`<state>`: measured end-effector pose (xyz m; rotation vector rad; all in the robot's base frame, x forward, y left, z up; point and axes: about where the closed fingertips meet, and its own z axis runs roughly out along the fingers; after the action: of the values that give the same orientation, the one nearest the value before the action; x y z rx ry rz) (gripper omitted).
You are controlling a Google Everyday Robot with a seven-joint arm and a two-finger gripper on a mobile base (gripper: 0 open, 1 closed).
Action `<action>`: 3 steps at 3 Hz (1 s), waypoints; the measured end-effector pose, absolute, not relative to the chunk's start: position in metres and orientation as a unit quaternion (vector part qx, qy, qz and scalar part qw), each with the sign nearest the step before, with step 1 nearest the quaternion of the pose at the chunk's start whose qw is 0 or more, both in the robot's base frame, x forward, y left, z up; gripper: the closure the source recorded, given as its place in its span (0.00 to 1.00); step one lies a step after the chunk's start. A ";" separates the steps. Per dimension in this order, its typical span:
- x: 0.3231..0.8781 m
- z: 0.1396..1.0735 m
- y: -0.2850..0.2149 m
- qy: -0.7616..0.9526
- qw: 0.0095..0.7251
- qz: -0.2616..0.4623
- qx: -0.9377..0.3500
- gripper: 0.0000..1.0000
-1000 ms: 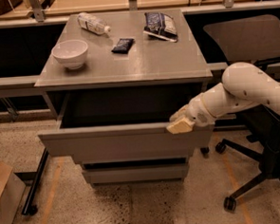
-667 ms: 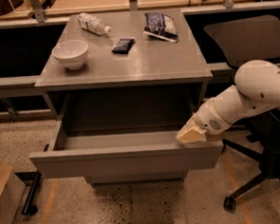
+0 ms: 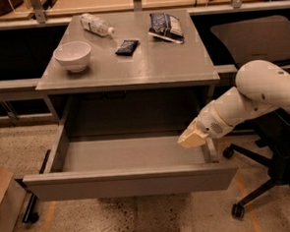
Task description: Open top drawer
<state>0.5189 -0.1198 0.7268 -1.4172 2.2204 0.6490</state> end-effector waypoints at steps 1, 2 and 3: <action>0.519 0.726 -0.118 0.799 0.211 0.235 -0.512 0.45; 0.518 0.725 -0.117 0.798 0.210 0.236 -0.513 0.22; 0.518 0.724 -0.115 0.798 0.209 0.237 -0.514 0.01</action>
Offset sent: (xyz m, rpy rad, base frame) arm -0.0003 0.0017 -0.0009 0.0002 0.0027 0.0043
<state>0.5178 -0.1153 0.7244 -1.4293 2.2189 0.6581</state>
